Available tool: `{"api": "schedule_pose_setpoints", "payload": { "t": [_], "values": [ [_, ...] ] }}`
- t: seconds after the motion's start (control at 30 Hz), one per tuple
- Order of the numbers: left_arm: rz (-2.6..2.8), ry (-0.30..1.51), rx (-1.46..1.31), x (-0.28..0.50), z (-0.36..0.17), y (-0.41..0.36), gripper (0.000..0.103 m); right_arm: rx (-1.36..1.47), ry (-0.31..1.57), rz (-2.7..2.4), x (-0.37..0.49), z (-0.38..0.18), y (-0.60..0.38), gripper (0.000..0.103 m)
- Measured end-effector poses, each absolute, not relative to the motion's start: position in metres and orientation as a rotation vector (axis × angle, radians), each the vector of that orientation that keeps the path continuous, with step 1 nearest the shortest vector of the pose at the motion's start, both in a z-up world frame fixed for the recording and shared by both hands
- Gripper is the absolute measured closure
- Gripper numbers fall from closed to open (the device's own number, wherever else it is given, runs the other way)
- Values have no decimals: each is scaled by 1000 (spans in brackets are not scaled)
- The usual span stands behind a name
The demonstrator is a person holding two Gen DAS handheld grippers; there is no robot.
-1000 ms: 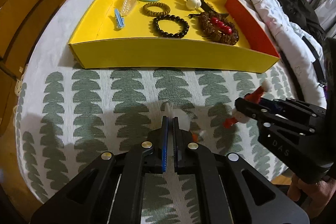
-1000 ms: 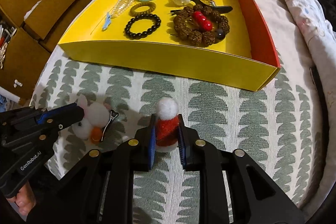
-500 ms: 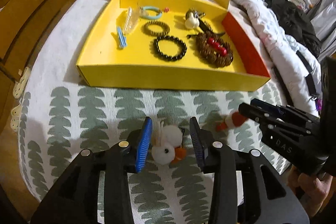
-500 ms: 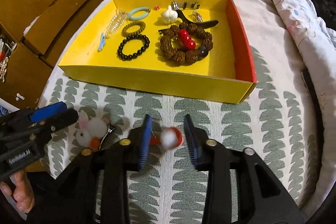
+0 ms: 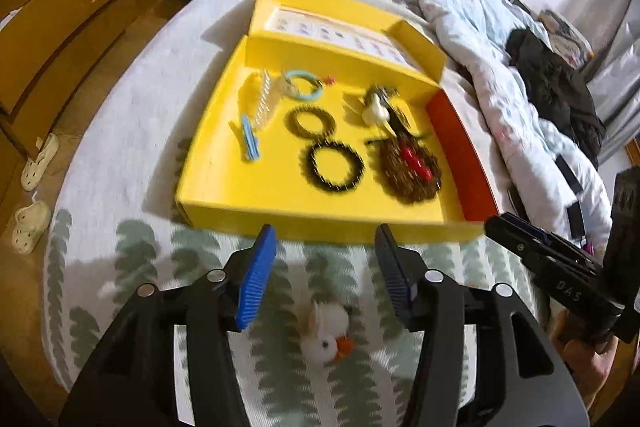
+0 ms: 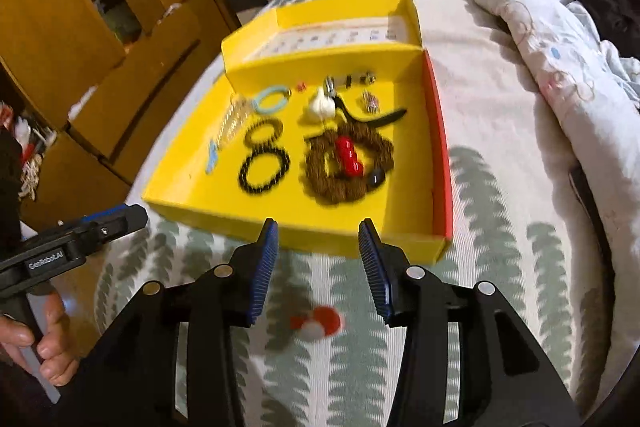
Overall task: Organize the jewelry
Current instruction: 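Move the right tool to the red bead pendant while the left tool approaches the blue clip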
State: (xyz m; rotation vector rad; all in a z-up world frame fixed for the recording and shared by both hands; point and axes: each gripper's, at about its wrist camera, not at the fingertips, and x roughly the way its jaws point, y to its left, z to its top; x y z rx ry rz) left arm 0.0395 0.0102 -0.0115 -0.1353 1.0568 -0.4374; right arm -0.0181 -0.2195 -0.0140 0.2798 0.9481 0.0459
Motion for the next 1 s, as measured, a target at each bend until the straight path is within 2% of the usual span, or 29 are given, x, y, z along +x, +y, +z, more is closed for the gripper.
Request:
{"api": "schedule_pose_setpoints", "payload": {
  "t": [0.33, 0.5, 0.7, 1.0],
  "values": [
    [-435, 1026, -175, 96, -4, 16, 51, 257, 977, 49, 42, -20, -228, 57],
    [-413, 1061, -114, 115, -25, 3, 51, 221, 1013, 58, 68, -34, -227, 57],
    [-389, 1142, -124, 142, -52, -3, 58, 180, 1064, 62, 94, -48, -224, 58],
    [-319, 1208, -113, 161, -72, -3, 58, 148, 1168, 43, 115, -78, -225, 58]
  ]
}}
